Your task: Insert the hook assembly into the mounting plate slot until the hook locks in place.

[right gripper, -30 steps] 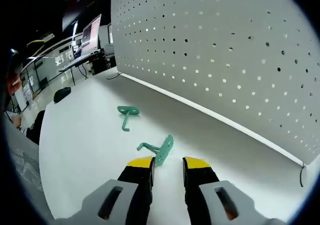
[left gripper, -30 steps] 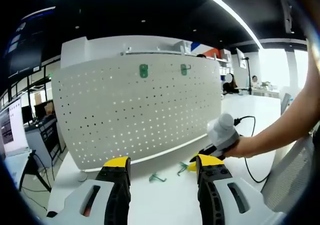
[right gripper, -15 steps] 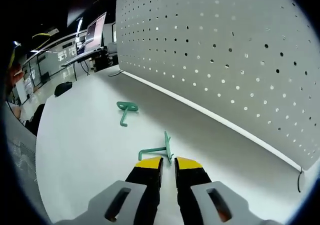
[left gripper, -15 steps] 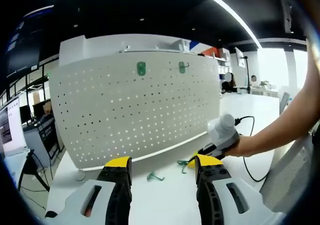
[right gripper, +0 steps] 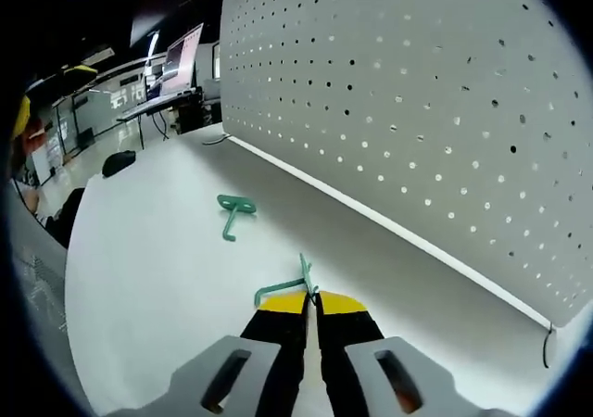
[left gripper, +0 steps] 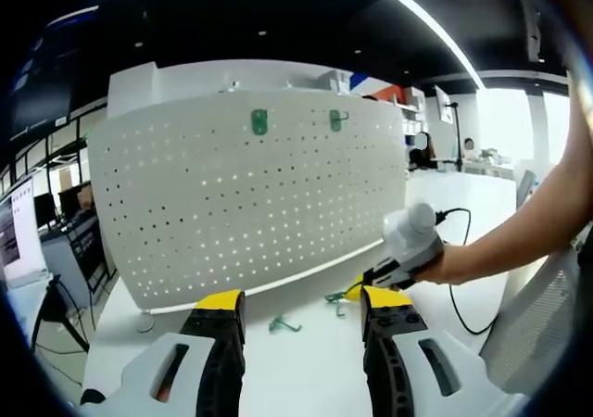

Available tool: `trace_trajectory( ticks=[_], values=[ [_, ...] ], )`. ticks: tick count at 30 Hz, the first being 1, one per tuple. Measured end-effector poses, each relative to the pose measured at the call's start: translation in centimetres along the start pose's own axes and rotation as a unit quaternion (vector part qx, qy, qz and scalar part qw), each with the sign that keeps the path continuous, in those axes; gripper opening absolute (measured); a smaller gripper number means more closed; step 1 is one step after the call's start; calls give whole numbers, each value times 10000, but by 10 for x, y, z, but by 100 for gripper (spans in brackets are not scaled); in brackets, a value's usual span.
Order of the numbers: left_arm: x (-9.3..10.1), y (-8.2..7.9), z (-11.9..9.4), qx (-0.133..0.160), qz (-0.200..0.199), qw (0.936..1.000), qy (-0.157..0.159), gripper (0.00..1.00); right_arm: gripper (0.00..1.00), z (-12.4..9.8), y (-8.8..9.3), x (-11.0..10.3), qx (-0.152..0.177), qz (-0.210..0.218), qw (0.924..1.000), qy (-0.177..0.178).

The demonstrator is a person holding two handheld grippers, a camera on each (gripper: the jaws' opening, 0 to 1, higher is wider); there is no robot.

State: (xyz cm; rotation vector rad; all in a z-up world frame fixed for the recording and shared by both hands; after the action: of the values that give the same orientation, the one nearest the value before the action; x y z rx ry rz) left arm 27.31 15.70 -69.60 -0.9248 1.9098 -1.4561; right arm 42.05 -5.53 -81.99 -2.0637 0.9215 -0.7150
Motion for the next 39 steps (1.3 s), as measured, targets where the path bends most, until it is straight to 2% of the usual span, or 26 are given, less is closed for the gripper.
trace_trajectory(
  ticks=[15,21,25,30,36,39],
  values=[
    [7,1,6,-7,-9,9997,227,50,2,-16,-17,8,27,-126,9999,67],
    [10,0,8,4,33,9994,336,49,2,-27,-29,11,-142,190,9997,-72],
    [15,-1,12,-19,180,9983,553,47,2,-35,-35,10,-324,537,9977,-274],
    [23,3,22,-222,487,9926,1087,42,2,-51,-44,6,-526,883,9931,-570],
    [27,3,29,-356,785,9872,1339,42,2,-69,-49,2,-707,1130,9873,-868],
    [31,4,33,-458,1075,9821,1478,41,2,-81,-52,0,-762,1303,9832,-1027]
  ],
)
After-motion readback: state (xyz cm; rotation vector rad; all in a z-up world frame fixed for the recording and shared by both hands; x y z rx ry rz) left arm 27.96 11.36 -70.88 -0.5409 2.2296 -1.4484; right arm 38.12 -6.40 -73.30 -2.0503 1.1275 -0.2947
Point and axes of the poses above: the point that each gripper's makers call its tool centre point, and the gripper's own axes: z roughly forward along the fingers, x roughly to its right, y roughly out of its underside, the point moved 10 cm from there along -z, roughly backward along the fingers, and after that the axes turned 11 degrees about y, right-handed, at the moved point
